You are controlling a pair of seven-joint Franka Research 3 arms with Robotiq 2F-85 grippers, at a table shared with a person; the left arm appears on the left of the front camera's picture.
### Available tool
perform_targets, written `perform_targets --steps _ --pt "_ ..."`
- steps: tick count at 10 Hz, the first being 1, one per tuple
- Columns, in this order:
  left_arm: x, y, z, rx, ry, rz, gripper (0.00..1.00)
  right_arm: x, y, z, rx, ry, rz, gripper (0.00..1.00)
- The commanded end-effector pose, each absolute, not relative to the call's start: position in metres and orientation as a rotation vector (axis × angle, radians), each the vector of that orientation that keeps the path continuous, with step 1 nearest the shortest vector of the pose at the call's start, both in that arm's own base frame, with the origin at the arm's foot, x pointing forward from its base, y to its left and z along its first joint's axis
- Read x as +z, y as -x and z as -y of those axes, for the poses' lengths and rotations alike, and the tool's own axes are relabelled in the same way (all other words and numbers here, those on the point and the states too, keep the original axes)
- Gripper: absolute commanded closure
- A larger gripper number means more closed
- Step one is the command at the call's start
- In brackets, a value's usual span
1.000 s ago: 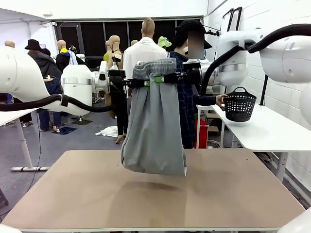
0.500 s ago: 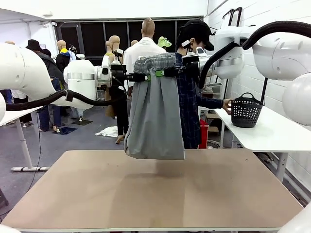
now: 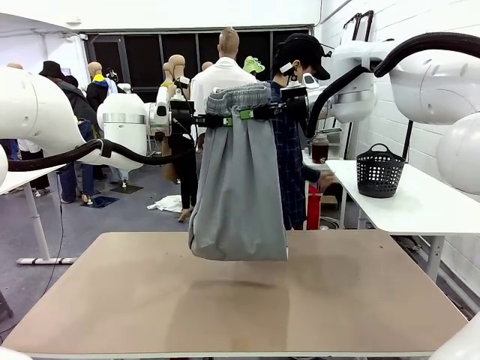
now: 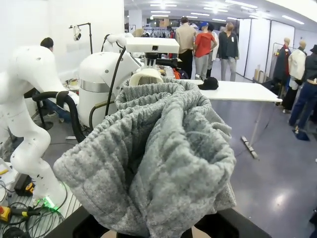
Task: Fold the training pants.
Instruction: Fold the Training pants in half.
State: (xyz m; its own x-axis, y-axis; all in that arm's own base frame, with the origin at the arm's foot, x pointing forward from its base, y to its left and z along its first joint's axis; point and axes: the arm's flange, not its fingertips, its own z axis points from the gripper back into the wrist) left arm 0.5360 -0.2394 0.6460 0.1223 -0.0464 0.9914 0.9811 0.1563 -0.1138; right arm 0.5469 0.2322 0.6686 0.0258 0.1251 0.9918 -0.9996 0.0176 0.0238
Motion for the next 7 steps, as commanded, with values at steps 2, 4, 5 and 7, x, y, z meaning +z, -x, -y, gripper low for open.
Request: perform_targets --steps 2,4,5,7 --pt "0.664 -0.563 0.247 -1.019 1.042 1.118 1.0 0.664 -0.589 -0.249 1.25 -1.149 1.079 1.0" --pt "0.664 -0.586 0.25 -1.009 1.019 1.116 1.0 0.655 -0.606 -0.258 1.246 -1.152 1.064 1.0" --pt "0.66 -0.597 0.253 -1.0 1.028 1.119 1.0 0.654 -0.609 -0.258 1.252 -1.146 1.061 1.0" --pt "0.652 -0.618 0.253 -0.989 1.014 1.13 1.0 0.647 -0.627 -0.26 1.253 -1.124 1.048 1.0"
